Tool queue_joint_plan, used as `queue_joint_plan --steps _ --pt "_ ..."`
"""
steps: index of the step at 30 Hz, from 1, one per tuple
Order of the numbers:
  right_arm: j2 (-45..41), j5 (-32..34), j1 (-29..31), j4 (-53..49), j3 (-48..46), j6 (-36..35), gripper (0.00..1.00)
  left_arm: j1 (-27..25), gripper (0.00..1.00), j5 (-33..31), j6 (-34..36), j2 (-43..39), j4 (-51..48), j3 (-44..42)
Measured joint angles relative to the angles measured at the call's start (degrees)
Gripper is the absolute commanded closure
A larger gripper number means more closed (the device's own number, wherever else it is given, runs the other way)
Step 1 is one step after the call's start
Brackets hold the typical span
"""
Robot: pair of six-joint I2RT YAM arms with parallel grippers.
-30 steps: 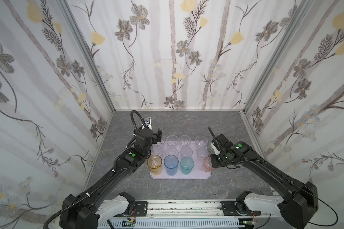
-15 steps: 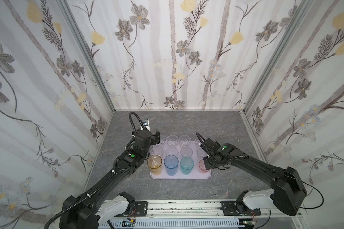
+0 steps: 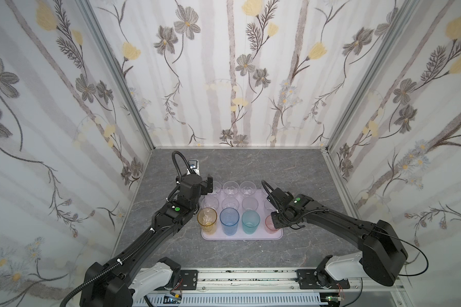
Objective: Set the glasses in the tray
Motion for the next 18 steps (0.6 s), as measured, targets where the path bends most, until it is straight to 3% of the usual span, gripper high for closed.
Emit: queue_joint_plan --steps 10,15,18 --pt "-2.93 -0.46 -1.40 -4.46 8.48 -3.56 0.59 1.62 0.00 0.57 -1.53 -1.64 -0.09 0.20" --pt "-7.48 1.55 -6.88 -4.74 15.26 -8.24 0.49 4.11 0.00 1.70 -3.72 -4.59 -0.44 0.55" --pt "-14.32 4.81 -12.81 1.90 12.41 -9.70 0.34 7.08 0.00 2.19 -5.88 -5.66 0.11 -0.24"
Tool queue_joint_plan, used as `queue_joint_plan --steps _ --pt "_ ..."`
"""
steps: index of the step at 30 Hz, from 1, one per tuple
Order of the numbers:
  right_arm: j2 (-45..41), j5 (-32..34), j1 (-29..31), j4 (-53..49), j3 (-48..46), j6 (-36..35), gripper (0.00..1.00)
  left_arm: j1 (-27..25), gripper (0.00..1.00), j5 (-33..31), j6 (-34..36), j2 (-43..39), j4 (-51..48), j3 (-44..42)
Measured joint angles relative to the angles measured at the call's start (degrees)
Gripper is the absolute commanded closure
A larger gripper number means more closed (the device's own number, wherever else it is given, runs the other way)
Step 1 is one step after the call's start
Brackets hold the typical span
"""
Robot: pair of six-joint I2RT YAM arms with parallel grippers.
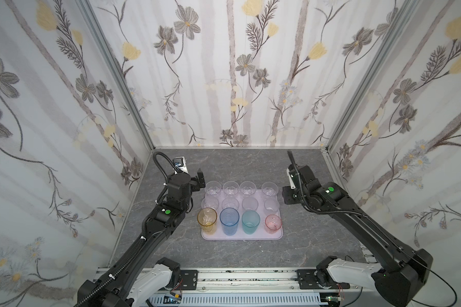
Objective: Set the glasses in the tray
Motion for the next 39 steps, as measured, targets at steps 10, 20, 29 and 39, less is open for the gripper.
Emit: queue_joint_plan --steps 10,20,29,39 --pt "-11.63 7.50 -14.69 48.28 -32.09 -7.67 0.19 3.96 0.00 -8.41 0.48 -1.38 19.26 -20.00" --pt "-4.74 15.87 -23.87 75.10 -45.68 -8.39 0.20 6.36 0.00 -21.59 1.66 9.60 39.30 -26.93" --pt "2.47 16.35 -25.27 94.07 -49.62 -10.08 0.20 11.17 0.00 -19.47 4.42 20.72 58.99 -29.77" --pt "7.85 8.70 -25.94 106.68 -51.17 -12.55 0.00 11.54 0.00 -9.64 8.11 32.17 71.93 -31.17"
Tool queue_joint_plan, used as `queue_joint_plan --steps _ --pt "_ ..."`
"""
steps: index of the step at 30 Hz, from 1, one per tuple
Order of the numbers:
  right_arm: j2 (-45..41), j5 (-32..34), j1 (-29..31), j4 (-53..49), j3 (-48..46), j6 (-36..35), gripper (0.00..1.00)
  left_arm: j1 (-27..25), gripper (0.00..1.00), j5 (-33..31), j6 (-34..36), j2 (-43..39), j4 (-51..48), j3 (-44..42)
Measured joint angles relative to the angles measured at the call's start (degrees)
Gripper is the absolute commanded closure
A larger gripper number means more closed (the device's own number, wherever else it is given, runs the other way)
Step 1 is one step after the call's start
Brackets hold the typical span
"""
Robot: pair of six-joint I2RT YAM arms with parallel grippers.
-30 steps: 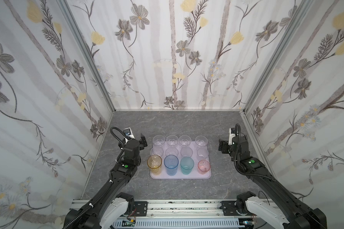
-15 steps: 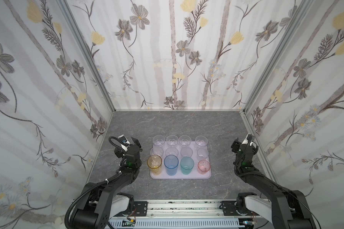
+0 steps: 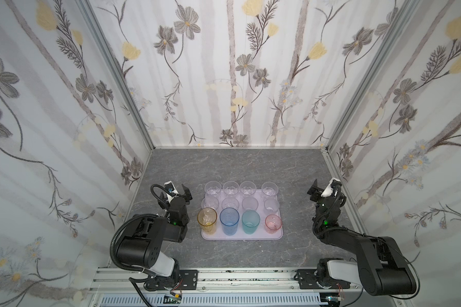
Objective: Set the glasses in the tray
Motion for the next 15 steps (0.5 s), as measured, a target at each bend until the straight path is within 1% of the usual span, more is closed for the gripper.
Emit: queue_joint_plan --steps 3,5,7,9,11,15 --pt "0.70 -2.73 -0.39 1.92 -0.28 -0.48 0.00 0.13 0.00 1.20 0.81 0.24 2.47 -0.02" --pt "2.60 -4.15 -0.59 6.73 -2.32 -0.92 0.00 0.85 0.00 2.36 0.81 0.28 2.51 0.35" --pt "2.97 -4.33 -0.68 6.23 -3.56 -0.92 0.00 2.21 0.00 3.87 0.50 0.31 1.64 1.46" --pt "2.89 -4.46 -0.76 8.33 -3.56 -0.94 0.00 3.32 0.00 5.40 -0.28 0.46 1.03 2.67" --pt "3.30 -5.18 -0.76 10.14 -3.72 -1.09 0.00 3.58 0.00 6.25 -0.66 0.61 0.28 3.08" --pt "3.26 -5.38 -0.74 10.29 -3.72 -1.31 0.00 4.35 0.00 8.83 -1.14 0.66 -1.05 3.23"
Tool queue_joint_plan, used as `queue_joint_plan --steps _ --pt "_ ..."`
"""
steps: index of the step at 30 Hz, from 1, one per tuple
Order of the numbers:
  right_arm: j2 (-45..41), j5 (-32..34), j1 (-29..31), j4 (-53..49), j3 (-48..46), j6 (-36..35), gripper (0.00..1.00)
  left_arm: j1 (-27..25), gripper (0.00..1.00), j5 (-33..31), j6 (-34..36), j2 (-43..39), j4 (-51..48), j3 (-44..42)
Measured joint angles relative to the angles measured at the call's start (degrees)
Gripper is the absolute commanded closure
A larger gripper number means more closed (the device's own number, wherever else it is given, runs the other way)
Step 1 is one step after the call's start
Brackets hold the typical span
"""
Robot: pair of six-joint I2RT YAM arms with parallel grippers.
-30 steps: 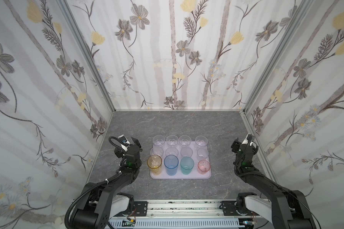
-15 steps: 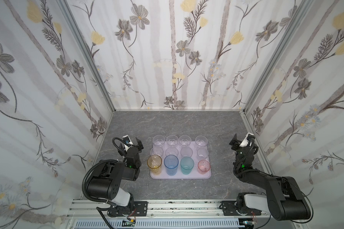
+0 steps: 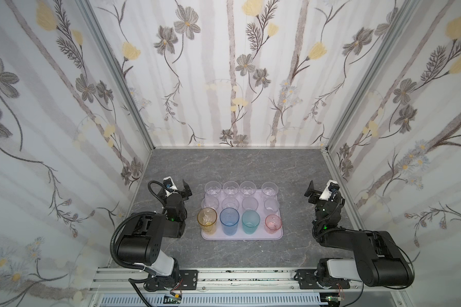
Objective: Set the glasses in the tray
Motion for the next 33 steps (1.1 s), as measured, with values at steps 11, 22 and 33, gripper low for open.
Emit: queue_joint_plan --steps 11,22,33 --pt "0.00 -0.22 0.00 1.51 0.00 -0.02 0.00 2.89 0.00 8.35 -1.27 2.23 8.57 -5.55" --pt "0.04 -0.22 0.00 1.55 0.00 -0.02 0.00 2.25 0.00 9.05 -1.22 2.29 8.74 -5.38" --pt "0.13 -0.24 0.11 1.73 0.00 -0.09 0.00 1.49 0.00 9.79 0.26 2.54 8.76 -5.22"
